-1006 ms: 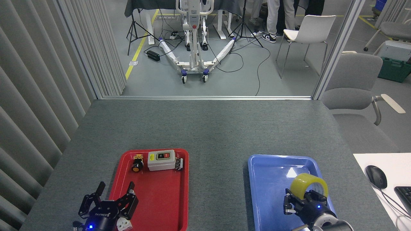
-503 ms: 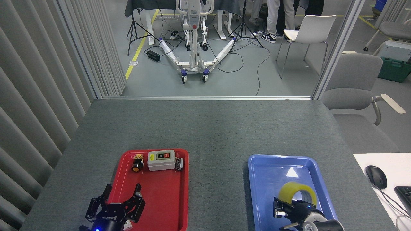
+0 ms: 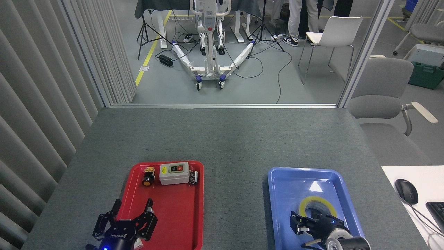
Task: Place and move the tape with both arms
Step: 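Push the tape roll farther into the blue tray with the right gripper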
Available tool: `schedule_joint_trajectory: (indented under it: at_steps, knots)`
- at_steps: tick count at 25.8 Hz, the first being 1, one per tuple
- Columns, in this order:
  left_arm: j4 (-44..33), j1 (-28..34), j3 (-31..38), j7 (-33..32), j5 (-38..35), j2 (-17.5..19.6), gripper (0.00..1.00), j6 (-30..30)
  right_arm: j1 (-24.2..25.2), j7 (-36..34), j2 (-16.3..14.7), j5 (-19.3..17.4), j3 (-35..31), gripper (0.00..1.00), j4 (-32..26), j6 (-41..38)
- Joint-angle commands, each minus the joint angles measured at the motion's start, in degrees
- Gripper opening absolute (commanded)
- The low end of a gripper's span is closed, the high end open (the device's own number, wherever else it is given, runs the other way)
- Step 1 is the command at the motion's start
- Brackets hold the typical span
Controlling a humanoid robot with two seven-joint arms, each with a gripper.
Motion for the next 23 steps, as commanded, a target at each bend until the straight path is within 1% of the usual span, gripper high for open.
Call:
schedule_joint_trajectory:
  at_steps: [1, 3, 4, 5, 7, 8, 9, 10, 11, 13, 16, 17, 20, 23]
  knots:
    - [-0.66, 0.13, 0.00, -0.09, 0.01, -0.07, 0.99, 0.12, 0.06, -3.62, -0.08, 0.48, -0.10, 0.70, -0.61, -0.20]
    - [-0.84, 0.30, 0.00, -0.09, 0.01, -0.15, 0.99, 0.12, 0.76, -11.44, -0.08, 0.66, -1.16, 0.78, -2.19, -0.82]
    - [-0.84, 0.30, 0.00, -0.09, 0.01, -0.15, 0.99, 0.03, 1.47, -17.16, 0.01, 1.01, -2.48, 0.86, -2.89, -0.82]
    - [-0.93, 0.39, 0.00, -0.09, 0.01, -0.15, 0.99, 0.03, 2.96, -23.92, 0.10, 1.63, -4.32, 0.89, -3.42, -0.90]
    - [-1.01, 0.48, 0.00, -0.18, 0.10, 0.29, 0.99, -0.76, 6.65, -37.72, 0.54, 3.39, -6.70, 0.89, -4.04, -1.17]
    - [-1.37, 0.48, 0.00, -0.18, 0.10, 0.46, 0.99, -1.99, 7.79, -43.26, 1.33, 5.14, -7.14, 0.89, -4.48, -1.61]
    - [-1.98, 0.48, 0.08, -0.09, 0.18, 0.46, 0.99, -3.22, 8.58, -47.30, 2.21, 7.42, -7.31, 0.89, -4.74, -1.61]
    - [-2.51, 0.48, 0.09, -0.09, 0.36, 0.20, 0.99, -3.49, 9.29, -49.50, 2.82, 9.62, -7.57, 0.89, -4.92, -1.52]
    - [-2.68, 0.48, 0.09, 0.00, 0.54, 0.02, 0.99, -3.49, 10.25, -50.03, 3.17, 11.03, -8.36, 0.90, -5.09, -1.52]
    - [-2.68, 0.48, 0.09, 0.00, 0.62, -0.07, 0.99, -3.49, 11.92, -49.94, 3.79, 11.65, -9.51, 0.90, -5.44, -1.87]
    - [-2.68, 0.48, 0.09, 0.00, 0.62, -0.15, 0.99, -3.49, 14.03, -49.76, 5.55, 12.00, -9.86, 0.90, -6.15, -1.87]
    - [-2.68, 0.48, 0.09, 0.00, 0.62, -0.15, 0.99, -3.49, 15.00, -49.68, 6.16, 12.61, -10.04, 0.90, -6.67, -1.78]
    - [-2.68, 0.48, 0.09, 0.00, 0.62, -0.24, 0.99, -3.49, 18.69, -49.76, 8.80, 16.04, -11.18, 0.91, -8.78, -1.26]
    - [-2.68, 0.39, 0.09, 0.00, 0.62, -0.24, 0.99, -3.49, 20.01, -49.76, 9.85, 16.31, -11.97, 0.91, -9.22, -1.26]
